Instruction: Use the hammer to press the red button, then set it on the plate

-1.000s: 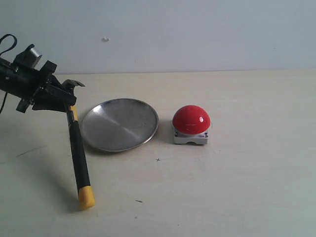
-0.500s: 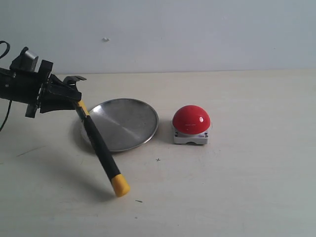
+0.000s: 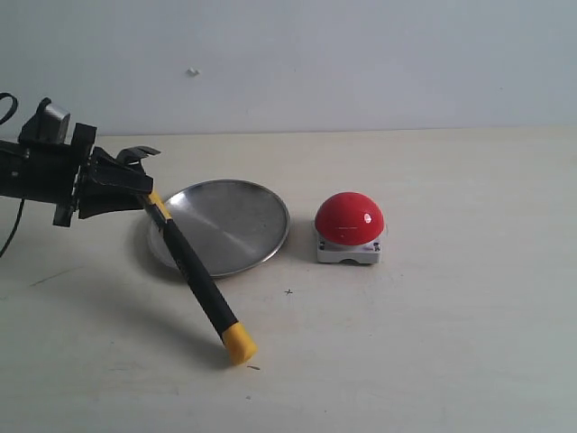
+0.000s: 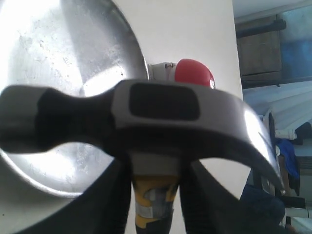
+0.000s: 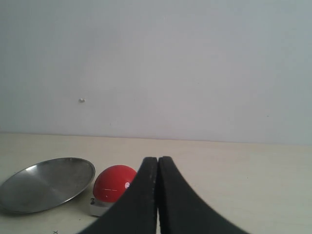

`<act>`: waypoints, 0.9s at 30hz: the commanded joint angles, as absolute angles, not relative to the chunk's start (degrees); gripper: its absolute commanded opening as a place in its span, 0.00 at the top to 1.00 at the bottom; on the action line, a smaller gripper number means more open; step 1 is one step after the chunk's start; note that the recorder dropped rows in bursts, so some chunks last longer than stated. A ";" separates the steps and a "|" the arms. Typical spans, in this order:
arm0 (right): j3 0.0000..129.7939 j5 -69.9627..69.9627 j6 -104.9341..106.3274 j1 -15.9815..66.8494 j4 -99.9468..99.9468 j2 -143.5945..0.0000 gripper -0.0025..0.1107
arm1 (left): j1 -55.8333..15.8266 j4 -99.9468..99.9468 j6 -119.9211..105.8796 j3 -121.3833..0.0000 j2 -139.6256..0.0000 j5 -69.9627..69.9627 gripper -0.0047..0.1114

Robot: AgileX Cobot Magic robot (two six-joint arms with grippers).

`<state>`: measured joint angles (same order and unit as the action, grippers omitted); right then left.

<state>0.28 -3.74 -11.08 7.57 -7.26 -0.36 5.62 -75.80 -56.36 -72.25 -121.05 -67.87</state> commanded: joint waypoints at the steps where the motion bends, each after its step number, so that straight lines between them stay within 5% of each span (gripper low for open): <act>1: 0.00 -3.32 -10.98 7.26 -7.47 0.00 0.98 | 5.65 -79.70 -56.95 -72.21 -119.65 -69.96 0.96; 19: 0.00 -2.99 -7.14 7.26 -7.86 0.00 0.98 | 1.14 -84.24 -58.28 -72.21 -117.07 -69.96 0.96; 27: 0.00 10.60 -7.14 7.26 -7.86 0.00 0.98 | -1.58 -85.51 -59.57 -72.21 -117.07 -69.96 0.96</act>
